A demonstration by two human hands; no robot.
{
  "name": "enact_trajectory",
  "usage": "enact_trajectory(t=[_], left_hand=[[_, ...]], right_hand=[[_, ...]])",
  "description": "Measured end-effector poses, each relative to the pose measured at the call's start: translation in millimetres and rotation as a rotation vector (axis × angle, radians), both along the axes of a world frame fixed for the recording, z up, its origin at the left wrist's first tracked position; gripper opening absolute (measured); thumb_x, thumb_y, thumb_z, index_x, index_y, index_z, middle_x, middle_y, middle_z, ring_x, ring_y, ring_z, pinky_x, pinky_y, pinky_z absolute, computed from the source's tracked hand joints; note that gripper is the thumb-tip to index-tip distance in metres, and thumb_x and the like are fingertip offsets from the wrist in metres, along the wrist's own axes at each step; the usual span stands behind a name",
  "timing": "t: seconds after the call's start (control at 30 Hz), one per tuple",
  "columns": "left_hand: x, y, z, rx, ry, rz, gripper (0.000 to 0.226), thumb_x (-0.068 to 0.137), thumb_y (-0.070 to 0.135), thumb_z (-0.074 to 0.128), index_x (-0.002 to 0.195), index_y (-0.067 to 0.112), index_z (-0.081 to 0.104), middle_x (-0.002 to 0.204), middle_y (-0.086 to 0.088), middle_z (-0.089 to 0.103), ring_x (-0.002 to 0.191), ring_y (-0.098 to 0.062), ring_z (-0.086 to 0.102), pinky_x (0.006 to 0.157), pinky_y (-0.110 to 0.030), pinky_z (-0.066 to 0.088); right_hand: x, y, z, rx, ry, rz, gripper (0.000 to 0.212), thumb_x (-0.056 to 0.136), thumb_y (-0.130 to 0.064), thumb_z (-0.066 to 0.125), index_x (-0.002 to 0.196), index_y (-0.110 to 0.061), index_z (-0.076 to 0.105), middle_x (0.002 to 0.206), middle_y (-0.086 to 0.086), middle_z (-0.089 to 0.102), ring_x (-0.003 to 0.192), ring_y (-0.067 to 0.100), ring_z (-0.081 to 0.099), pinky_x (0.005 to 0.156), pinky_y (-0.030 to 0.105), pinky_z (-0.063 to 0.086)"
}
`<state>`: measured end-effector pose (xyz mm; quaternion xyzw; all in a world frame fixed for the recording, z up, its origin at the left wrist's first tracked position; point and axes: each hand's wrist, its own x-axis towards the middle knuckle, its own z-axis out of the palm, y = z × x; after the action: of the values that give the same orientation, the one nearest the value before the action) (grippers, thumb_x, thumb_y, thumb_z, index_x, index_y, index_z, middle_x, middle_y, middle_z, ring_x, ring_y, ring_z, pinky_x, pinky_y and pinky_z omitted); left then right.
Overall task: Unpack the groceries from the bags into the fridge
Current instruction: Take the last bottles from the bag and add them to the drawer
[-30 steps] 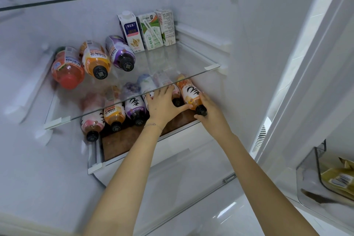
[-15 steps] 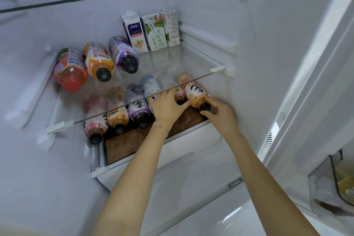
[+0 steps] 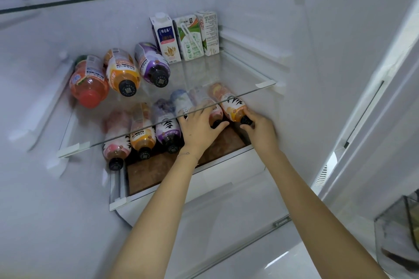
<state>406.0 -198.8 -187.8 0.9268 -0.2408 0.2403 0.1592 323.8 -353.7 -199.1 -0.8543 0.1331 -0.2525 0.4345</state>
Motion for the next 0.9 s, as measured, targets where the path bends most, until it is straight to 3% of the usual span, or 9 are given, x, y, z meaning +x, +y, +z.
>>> enact_trajectory(t=[0.17,0.27,0.47,0.57,0.73,0.9], left_hand=[[-10,6,-1,0.109,0.072,-0.036,0.068,0.087,0.064,0.05,0.145,0.028,0.04,0.153,0.003,0.038,0.142,-0.023,0.029,0.114,-0.051,0.011],[-28,17,-4,0.172,0.093,-0.055,0.07,0.089,0.063,0.048,0.149,0.03,0.032,0.159,0.0,0.025,0.148,-0.028,0.015,0.116,-0.055,0.002],[-76,52,-14,0.127,-0.003,-0.048,0.074,0.083,0.065,0.033,0.146,0.027,0.042,0.155,-0.005,0.035,0.147,-0.031,0.02,0.116,-0.058,0.009],[-91,70,-15,0.137,-0.033,-0.047,0.072,0.084,0.064,0.035,0.143,0.025,0.047,0.154,-0.006,0.036,0.146,-0.035,0.021,0.117,-0.06,0.01],[-112,94,-9,0.15,-0.008,-0.038,0.074,0.086,0.066,0.03,0.149,0.028,0.034,0.158,-0.004,0.029,0.149,-0.03,0.013,0.117,-0.055,-0.001],[-150,109,10,0.097,0.042,0.0,0.068,0.092,0.058,0.047,0.151,0.028,0.031,0.159,-0.002,0.026,0.15,-0.029,0.004,0.116,-0.053,-0.007]], right_hand=[[-4,6,3,-0.066,0.03,-0.029,0.054,0.088,-0.001,0.063,0.139,-0.01,0.049,0.133,0.008,0.059,0.116,0.026,0.059,0.104,0.031,0.043],[-10,13,0,-0.155,0.088,-0.012,0.062,0.089,-0.012,0.065,0.146,-0.011,0.039,0.139,0.01,0.052,0.124,0.028,0.051,0.105,0.035,0.041],[-48,36,-10,-0.454,0.042,-0.053,0.057,0.088,-0.03,0.066,0.14,-0.014,0.048,0.145,0.014,0.046,0.133,0.034,0.042,0.103,0.051,0.04],[-68,48,-8,-0.516,0.055,-0.029,0.061,0.088,-0.039,0.063,0.142,-0.018,0.046,0.148,0.013,0.042,0.138,0.035,0.035,0.107,0.051,0.034],[-99,60,9,-0.633,0.1,-0.013,0.066,0.092,-0.05,0.053,0.149,-0.025,0.032,0.154,0.011,0.033,0.143,0.033,0.025,0.113,0.049,0.024],[-140,68,31,-0.654,0.095,0.013,0.068,0.093,-0.052,0.05,0.151,-0.028,0.025,0.156,0.009,0.028,0.145,0.031,0.018,0.116,0.047,0.016]])
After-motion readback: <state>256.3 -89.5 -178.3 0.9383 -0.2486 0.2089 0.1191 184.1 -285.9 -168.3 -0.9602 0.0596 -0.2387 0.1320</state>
